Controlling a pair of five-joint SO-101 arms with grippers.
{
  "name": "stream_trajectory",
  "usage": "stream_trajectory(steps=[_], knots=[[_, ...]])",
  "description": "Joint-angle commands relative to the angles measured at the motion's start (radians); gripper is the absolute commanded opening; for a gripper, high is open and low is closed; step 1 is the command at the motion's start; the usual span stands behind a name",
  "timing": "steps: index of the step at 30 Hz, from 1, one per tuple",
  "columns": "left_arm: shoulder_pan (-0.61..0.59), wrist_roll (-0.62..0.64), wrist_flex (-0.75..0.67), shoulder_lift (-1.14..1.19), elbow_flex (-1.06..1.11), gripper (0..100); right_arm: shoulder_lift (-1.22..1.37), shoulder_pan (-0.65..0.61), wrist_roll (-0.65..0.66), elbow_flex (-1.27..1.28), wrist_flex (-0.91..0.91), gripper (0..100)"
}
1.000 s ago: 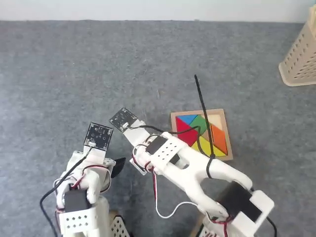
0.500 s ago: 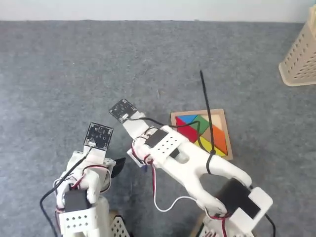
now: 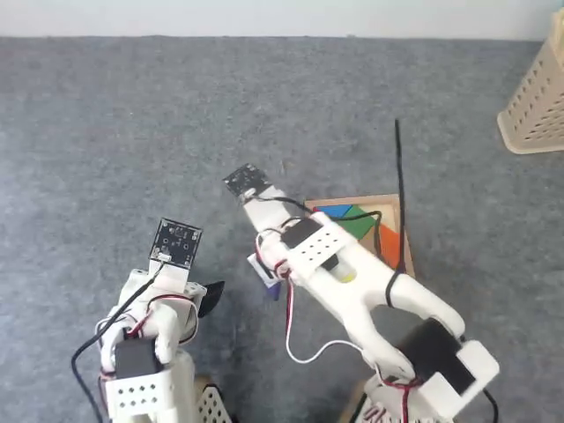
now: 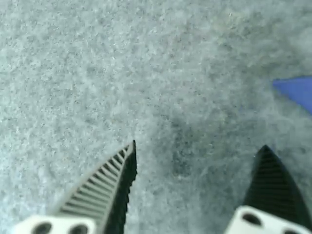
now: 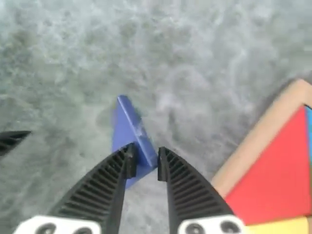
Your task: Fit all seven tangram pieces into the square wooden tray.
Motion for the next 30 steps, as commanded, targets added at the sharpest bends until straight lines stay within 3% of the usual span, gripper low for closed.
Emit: stream_trajectory(steps=[1,7,21,30], knots=[[0.003,-0.005,0.008,-0.017,-0.005,35,-0.071,0.064,-0.002,-0.018,0.042,0.6],[0.003,-0.005,0.008,-0.017,-0.005,35,-0.160,0.130,0.000,-0.014,0.091,0.6],[0.003,-0.005,0.008,-0.017,-0.005,35,-0.289,0.130,0.037,0.021,0.134,0.6],[0.003,-0.005,0.008,-0.017,-0.005,35,-0.441,0.148,0.253,-0.063,0.343,0.6]])
